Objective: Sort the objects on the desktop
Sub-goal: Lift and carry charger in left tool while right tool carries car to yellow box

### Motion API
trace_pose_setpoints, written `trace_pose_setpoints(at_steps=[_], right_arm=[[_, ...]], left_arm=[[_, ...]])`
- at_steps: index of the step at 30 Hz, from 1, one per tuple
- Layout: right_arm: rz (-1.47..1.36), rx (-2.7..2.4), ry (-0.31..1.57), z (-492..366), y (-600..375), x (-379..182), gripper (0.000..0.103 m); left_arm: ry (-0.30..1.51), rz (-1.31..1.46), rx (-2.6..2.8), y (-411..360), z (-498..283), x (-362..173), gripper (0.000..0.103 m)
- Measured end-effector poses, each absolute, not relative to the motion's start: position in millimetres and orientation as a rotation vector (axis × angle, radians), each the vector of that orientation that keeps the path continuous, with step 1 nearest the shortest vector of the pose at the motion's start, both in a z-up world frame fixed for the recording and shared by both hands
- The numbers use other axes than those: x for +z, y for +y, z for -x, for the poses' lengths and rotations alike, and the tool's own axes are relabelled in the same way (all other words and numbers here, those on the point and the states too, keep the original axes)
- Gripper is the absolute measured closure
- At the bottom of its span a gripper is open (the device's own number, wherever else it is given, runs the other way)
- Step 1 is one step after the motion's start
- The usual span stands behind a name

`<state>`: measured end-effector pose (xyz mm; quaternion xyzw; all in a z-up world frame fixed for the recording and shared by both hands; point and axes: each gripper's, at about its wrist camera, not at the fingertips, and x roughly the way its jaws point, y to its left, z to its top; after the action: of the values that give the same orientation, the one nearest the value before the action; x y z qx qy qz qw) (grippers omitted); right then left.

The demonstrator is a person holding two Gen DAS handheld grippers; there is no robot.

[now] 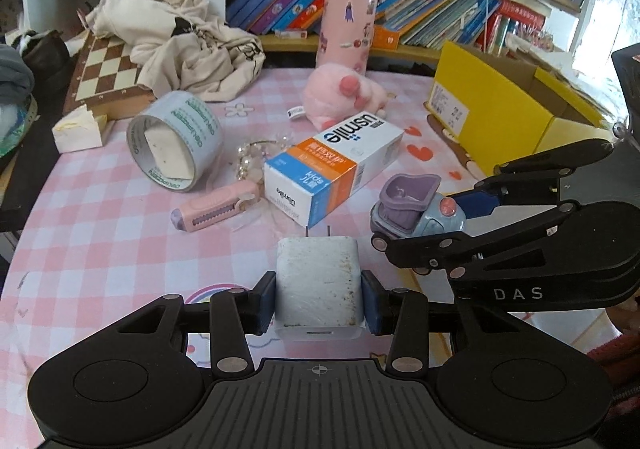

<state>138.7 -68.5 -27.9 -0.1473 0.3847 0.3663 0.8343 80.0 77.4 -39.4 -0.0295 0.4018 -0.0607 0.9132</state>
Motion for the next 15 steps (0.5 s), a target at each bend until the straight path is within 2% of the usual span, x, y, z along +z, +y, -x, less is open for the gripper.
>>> trace_pose_setpoints(at_steps=[15], right_arm=[[0.283,0.717,0.764,-95,-94,-8,0.063]], left_arm=[[0.772,0.049,-0.154,63,-43,-20,0.061]])
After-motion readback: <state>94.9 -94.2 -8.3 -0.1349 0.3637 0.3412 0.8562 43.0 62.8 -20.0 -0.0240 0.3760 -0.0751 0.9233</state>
